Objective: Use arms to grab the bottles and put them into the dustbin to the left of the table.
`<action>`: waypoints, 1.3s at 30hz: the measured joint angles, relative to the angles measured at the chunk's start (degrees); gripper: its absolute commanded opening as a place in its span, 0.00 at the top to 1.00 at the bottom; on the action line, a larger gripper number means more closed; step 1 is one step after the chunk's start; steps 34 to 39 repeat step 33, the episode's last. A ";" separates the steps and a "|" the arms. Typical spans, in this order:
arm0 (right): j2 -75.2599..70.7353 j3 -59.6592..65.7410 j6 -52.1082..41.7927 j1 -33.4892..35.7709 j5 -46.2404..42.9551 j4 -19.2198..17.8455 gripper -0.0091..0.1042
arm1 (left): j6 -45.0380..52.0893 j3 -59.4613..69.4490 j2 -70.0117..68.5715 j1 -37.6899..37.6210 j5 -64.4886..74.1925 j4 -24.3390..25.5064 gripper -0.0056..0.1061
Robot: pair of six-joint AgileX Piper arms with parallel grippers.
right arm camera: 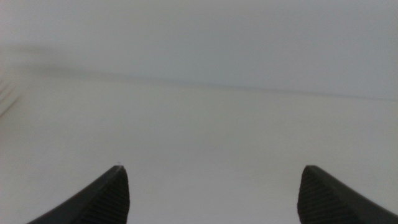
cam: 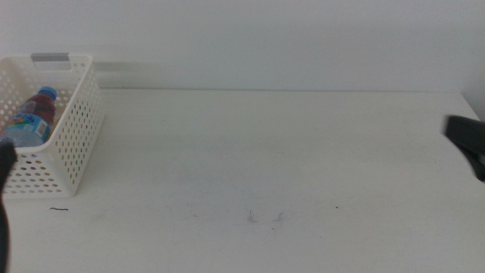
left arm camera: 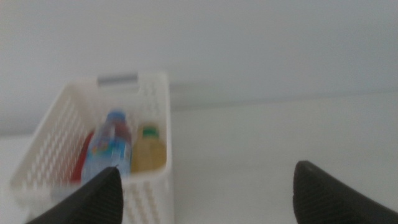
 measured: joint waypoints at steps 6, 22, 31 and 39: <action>-14.74 16.06 0.00 -8.53 -5.12 1.49 0.14 | 0.00 13.07 -13.12 1.11 -0.35 -0.22 0.11; -43.27 35.84 0.09 -11.99 -4.00 -8.28 0.14 | -0.12 28.73 -23.70 1.11 -3.84 -1.14 0.11; -43.27 35.84 0.09 -11.99 -3.66 -8.31 0.14 | -0.12 29.41 -23.70 1.11 -5.24 -1.14 0.11; -43.27 35.84 0.09 -11.99 -3.66 -8.31 0.14 | -0.22 29.38 -23.70 1.11 -5.39 -1.14 0.11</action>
